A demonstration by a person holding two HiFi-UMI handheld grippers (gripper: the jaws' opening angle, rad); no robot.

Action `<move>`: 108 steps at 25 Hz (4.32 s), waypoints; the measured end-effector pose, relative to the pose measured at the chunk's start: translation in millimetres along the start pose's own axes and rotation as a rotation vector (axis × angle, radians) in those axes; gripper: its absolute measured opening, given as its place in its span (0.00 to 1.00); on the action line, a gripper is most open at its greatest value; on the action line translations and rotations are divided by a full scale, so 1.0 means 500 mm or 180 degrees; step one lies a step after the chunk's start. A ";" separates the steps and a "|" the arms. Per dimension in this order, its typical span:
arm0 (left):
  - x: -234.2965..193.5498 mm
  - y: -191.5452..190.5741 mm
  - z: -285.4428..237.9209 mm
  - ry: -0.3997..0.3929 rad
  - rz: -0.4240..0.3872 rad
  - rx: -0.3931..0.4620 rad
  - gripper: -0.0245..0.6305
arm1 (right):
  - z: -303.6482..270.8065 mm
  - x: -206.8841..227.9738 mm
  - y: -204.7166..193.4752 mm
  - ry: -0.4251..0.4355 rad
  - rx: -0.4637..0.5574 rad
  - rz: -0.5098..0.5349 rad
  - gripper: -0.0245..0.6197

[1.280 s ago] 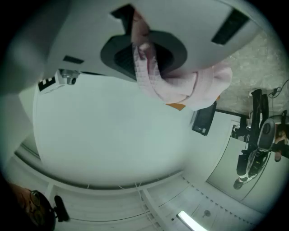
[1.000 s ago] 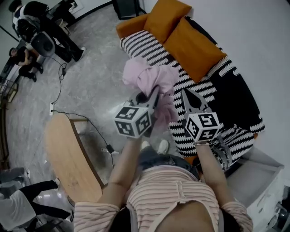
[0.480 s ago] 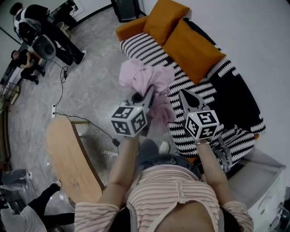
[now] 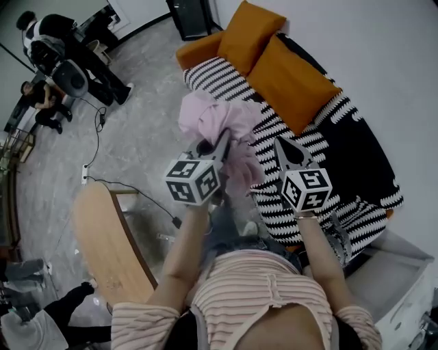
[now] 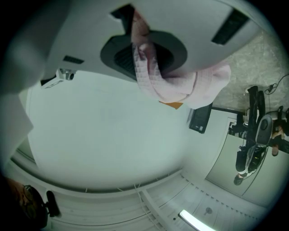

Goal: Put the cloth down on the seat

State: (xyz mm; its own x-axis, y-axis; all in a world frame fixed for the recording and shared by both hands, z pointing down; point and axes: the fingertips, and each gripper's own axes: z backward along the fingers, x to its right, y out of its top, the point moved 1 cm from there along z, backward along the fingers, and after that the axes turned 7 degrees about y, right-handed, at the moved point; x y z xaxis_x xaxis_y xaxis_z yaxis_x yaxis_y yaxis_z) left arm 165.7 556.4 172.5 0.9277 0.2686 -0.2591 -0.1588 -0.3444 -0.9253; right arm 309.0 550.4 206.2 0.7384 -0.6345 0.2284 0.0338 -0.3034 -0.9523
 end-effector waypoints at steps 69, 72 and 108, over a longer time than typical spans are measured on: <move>-0.816 0.169 -0.847 -0.0114 0.0375 -0.0793 0.10 | -1.068 0.368 0.036 -0.0603 -0.1061 -0.0409 0.05; -0.819 0.157 -0.897 -0.0131 0.0359 -0.0862 0.10 | -1.096 0.396 0.023 -0.0610 -0.1111 -0.0441 0.05; -0.934 -0.176 -1.288 0.0186 0.0526 -0.1669 0.10 | -1.327 0.599 -0.196 -0.0664 -0.1545 -0.0729 0.05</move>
State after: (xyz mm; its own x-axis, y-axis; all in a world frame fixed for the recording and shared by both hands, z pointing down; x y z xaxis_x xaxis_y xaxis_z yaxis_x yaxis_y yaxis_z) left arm -36.0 -117.8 553.3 0.9243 0.1277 -0.3596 -0.1282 -0.7836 -0.6078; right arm 79.9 -81.7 502.6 0.8676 -0.3754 0.3260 -0.0682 -0.7394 -0.6698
